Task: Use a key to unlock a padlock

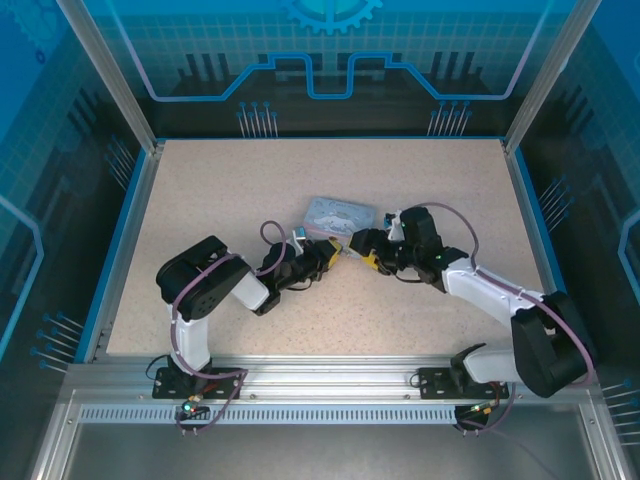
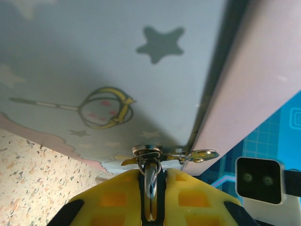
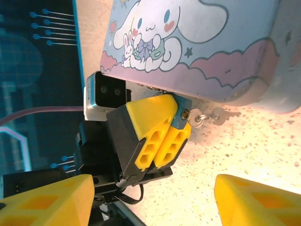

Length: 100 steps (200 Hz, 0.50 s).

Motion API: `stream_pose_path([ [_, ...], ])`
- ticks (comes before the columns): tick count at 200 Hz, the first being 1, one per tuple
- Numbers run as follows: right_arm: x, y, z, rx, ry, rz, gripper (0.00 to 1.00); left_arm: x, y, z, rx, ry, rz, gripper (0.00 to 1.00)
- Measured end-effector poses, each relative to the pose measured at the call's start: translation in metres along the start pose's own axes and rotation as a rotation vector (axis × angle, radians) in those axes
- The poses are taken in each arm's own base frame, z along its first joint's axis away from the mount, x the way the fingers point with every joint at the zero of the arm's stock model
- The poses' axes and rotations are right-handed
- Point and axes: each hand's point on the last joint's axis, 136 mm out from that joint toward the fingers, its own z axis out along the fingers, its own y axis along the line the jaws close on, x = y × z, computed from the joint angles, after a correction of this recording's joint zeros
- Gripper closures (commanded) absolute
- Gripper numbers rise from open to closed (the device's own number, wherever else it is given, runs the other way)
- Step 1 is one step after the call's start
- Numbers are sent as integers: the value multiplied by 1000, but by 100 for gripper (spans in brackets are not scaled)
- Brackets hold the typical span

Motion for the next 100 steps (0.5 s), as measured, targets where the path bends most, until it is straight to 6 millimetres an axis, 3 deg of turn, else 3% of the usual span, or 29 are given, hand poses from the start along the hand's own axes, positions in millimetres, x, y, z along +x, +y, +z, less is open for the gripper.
stream_pose_path([
  [61,5,37,-4,197,-5,-519,42,1,7,0,-28,5,-6,100],
  [100,8,23,4,347,26,-712,46,1,7,0,-29,6,-14,100],
])
